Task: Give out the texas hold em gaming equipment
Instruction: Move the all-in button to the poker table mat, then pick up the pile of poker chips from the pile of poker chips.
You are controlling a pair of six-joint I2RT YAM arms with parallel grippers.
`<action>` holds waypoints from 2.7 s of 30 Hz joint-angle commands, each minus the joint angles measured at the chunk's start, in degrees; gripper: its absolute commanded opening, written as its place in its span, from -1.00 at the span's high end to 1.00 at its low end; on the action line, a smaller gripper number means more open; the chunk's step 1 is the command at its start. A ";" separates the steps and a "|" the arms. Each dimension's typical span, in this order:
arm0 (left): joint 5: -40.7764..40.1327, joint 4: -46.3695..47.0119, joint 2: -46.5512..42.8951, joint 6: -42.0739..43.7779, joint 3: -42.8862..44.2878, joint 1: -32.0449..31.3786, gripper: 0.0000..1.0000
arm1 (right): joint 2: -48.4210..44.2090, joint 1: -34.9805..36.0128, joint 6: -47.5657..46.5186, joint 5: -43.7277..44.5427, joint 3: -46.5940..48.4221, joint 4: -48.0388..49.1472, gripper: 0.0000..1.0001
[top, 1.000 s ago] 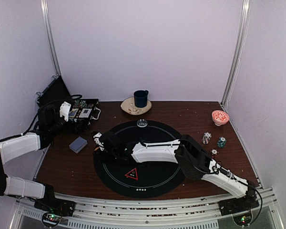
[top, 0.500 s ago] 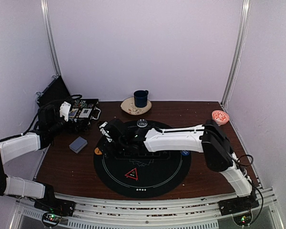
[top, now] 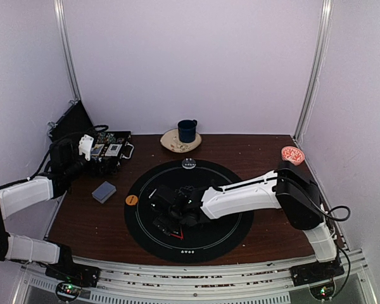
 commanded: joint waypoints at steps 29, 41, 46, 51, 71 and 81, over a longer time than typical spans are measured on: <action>-1.50 3.05 -0.12 -0.14 0.11 0.49 -0.96 | -19.36 1.37 7.79 19.19 -19.41 -3.83 -1.00; -2.07 1.98 1.50 1.08 1.25 0.44 -0.96 | -38.19 -4.98 6.97 15.82 -38.05 21.27 -1.00; -1.01 2.42 1.91 1.53 1.07 0.44 -0.96 | -42.86 -5.69 11.69 19.87 -42.91 25.79 -1.00; 1.21 3.06 1.98 1.71 0.49 0.50 -0.96 | -42.15 -7.81 15.71 21.75 -42.74 22.80 -1.00; 4.39 3.66 2.65 1.05 -0.07 0.46 -0.96 | -44.94 -22.33 25.74 28.23 -46.82 16.07 -1.00; 7.62 2.37 3.83 0.29 0.63 0.50 -0.96 | -40.18 -33.21 27.28 22.05 -42.92 11.57 -1.00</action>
